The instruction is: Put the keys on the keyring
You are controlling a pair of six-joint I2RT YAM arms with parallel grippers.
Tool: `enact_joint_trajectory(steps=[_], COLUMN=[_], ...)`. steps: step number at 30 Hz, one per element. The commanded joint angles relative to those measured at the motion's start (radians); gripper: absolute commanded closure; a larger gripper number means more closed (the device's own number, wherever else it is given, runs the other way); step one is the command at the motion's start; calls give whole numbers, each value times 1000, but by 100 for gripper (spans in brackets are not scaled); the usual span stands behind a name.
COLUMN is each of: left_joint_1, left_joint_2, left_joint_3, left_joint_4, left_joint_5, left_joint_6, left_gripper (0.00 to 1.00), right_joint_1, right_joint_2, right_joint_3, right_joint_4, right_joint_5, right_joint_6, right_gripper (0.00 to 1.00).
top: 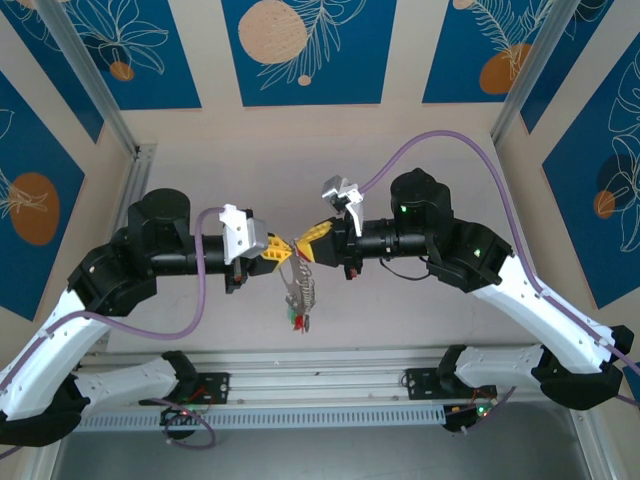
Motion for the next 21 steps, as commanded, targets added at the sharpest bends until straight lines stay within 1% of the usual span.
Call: enact_joint_trajectory(steps=[1, 8, 21], left_joint_1=[-13, -15, -18], left_joint_2=[-12, 9, 10], left_joint_3=[18, 38, 43], left_joint_4=[23, -13, -17], left_joint_5=[42, 30, 12], left_joint_6=[38, 61, 79], left_gripper=[100, 100, 100], right_joint_1=[-11, -13, -14], right_joint_2=[0, 0, 9], right_joint_3=[30, 31, 20], right_joint_4=[12, 20, 13], right_joint_5=[1, -14, -24], right_joint_6=[19, 26, 38], right_gripper=[100, 100, 100])
